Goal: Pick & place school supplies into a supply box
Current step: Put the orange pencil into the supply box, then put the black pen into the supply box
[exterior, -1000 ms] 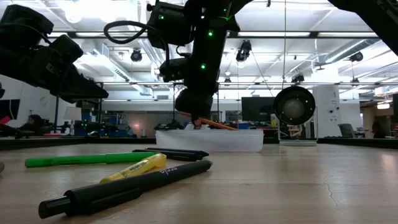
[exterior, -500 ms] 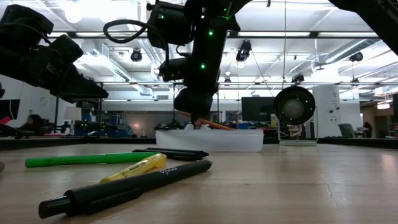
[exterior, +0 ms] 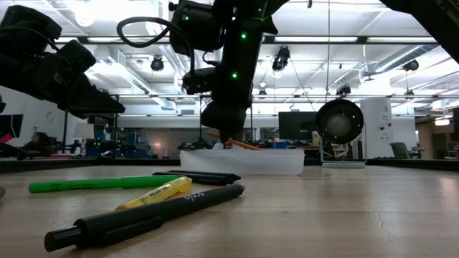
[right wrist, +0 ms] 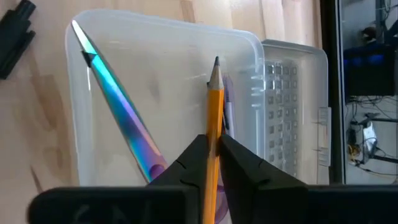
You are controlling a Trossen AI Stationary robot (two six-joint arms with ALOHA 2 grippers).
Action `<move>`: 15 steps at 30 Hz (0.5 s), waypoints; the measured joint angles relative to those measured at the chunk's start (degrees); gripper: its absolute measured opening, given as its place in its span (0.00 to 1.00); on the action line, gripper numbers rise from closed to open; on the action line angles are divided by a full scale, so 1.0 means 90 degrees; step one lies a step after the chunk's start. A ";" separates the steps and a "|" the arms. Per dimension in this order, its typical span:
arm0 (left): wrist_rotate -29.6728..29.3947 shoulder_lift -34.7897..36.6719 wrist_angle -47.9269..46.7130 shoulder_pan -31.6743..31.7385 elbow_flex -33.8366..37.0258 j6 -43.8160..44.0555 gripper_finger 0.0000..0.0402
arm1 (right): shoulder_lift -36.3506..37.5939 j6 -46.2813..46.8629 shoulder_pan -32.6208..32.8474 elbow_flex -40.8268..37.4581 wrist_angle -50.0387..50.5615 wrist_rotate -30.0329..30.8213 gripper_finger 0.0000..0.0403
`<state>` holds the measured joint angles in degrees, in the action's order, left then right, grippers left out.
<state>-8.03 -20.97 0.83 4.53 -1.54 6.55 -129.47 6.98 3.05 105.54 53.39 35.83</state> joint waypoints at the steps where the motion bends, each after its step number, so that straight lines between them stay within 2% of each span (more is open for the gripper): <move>1: -0.0002 0.0000 -0.0001 0.0000 0.0002 -0.0002 0.17 | 0.0000 -0.0002 -0.0002 0.0000 0.0000 0.0000 0.10; 8: 0.0000 0.0000 -0.0001 0.0000 0.0001 0.0000 0.17 | 0.0005 -0.0009 0.0014 0.0000 0.0023 0.0007 0.25; 15: -0.0002 0.0000 -0.0001 0.0001 0.0000 -0.0001 0.17 | 0.0129 -0.0010 0.0082 0.0000 0.0022 0.0012 0.29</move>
<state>-8.05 -20.97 0.82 4.54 -1.54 6.54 -128.31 6.89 3.79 105.54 53.58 35.94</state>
